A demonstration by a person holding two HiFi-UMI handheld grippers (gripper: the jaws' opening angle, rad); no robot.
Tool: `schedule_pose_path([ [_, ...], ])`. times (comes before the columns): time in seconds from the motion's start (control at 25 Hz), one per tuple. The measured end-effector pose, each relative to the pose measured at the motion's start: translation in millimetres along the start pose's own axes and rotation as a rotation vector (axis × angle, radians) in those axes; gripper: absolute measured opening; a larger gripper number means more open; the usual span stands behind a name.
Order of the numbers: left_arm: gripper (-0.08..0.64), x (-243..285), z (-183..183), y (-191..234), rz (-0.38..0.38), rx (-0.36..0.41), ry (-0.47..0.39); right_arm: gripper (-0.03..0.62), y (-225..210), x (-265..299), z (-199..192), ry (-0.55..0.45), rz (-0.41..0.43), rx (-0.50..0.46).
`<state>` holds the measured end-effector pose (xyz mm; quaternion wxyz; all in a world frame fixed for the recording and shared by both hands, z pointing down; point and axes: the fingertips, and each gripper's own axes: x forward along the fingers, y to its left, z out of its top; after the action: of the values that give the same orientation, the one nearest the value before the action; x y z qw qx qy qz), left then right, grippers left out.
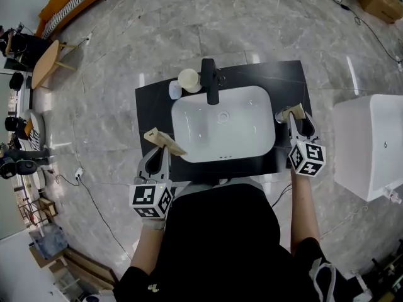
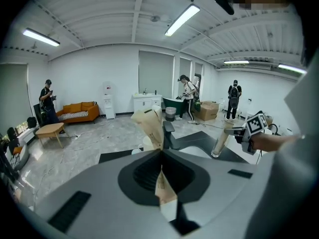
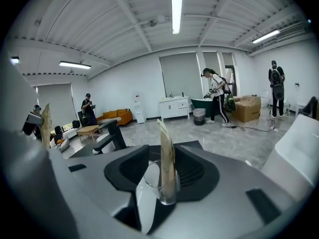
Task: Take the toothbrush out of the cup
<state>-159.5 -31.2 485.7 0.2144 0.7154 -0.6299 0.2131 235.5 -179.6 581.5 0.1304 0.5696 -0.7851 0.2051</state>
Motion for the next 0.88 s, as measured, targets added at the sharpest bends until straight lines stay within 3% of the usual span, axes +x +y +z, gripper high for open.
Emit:
schedule_pose_path([
  [0.16,0.023,-2,-5,0,0.013,-0.015,0.005,0.089,-3,6,-4,0.035,-0.030,-0.076],
  [0.28,0.023,-4,-7,1,0.017,-0.020,0.006,0.069,-2,8,-4,0.044,-0.034,-0.104],
  [0.6,0.023,-7,-12,7,0.017,-0.029,0.003,0.060,4,8,-2,0.048,-0.033,-0.121],
  [0.88,0.023,-8,-13,9,-0.008,-0.038,-0.019,0.060,13,-5,22,0.025,-0.040,-0.145],
])
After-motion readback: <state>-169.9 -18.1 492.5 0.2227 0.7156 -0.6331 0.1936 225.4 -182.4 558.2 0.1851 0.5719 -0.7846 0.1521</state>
